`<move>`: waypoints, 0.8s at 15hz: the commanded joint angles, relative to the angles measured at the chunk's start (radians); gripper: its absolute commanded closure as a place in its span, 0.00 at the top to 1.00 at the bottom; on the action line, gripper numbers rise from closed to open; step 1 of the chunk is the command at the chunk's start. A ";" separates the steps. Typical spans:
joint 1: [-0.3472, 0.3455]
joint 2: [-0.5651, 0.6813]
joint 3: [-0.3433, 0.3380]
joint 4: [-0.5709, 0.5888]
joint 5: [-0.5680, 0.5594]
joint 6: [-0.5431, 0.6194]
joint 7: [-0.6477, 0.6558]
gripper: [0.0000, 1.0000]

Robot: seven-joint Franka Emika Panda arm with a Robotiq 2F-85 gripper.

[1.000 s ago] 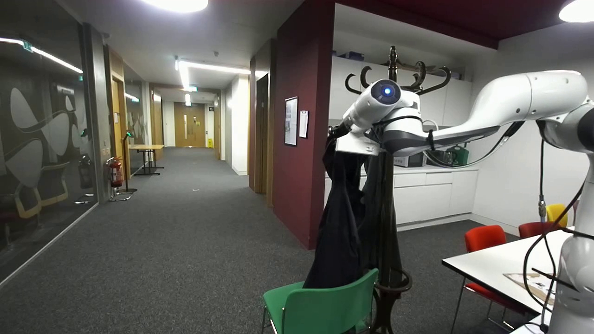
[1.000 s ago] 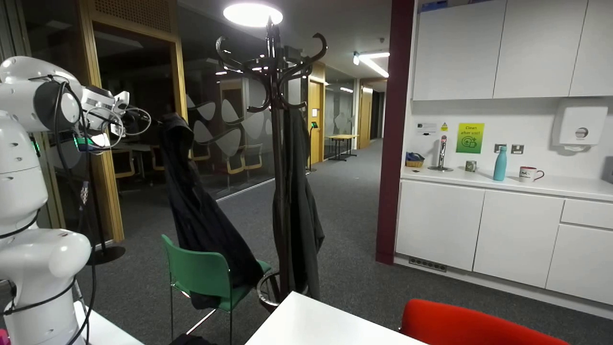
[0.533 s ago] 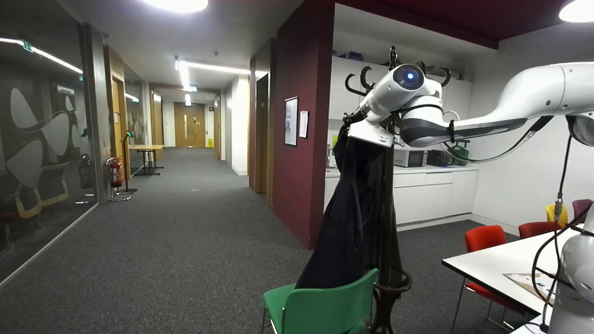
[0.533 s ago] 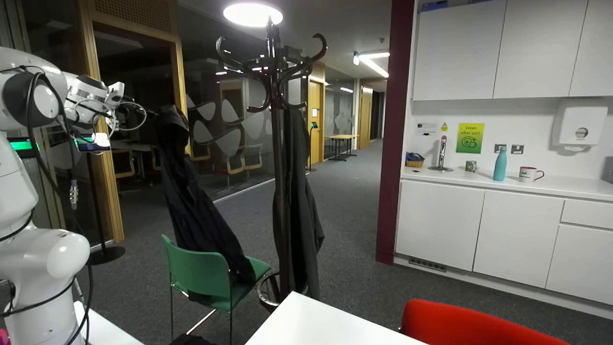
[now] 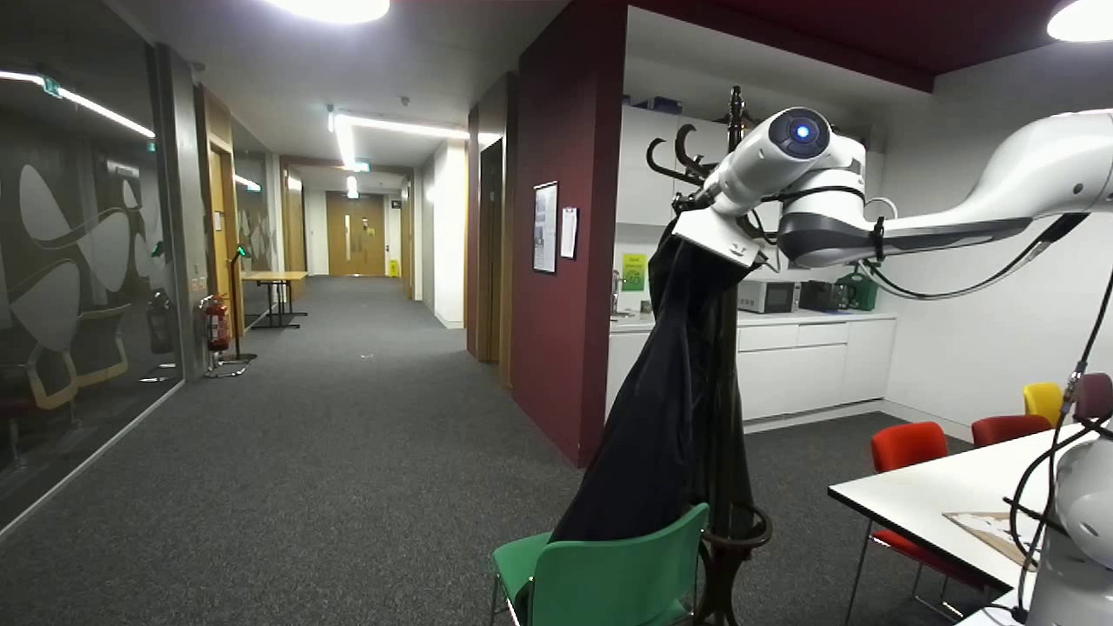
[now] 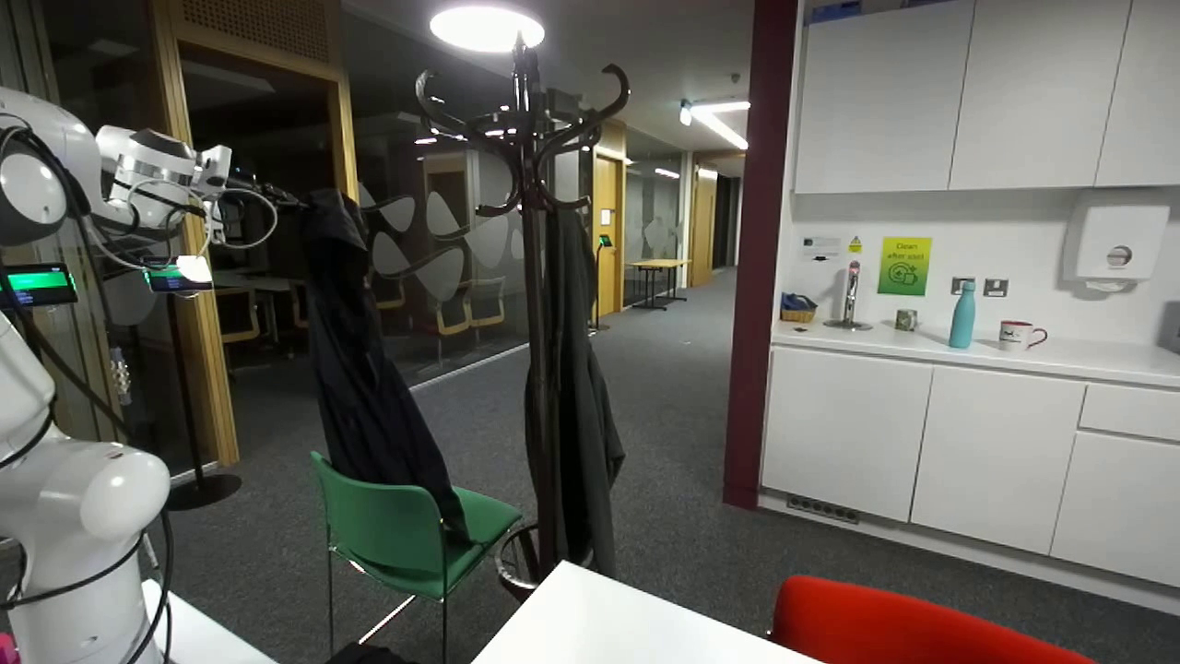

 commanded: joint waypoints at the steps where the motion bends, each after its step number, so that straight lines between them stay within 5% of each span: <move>1: -0.033 -0.053 0.013 -0.022 -0.033 0.007 0.038 0.28; 12: -0.054 -0.065 0.014 -0.010 -0.057 0.010 0.035 1.00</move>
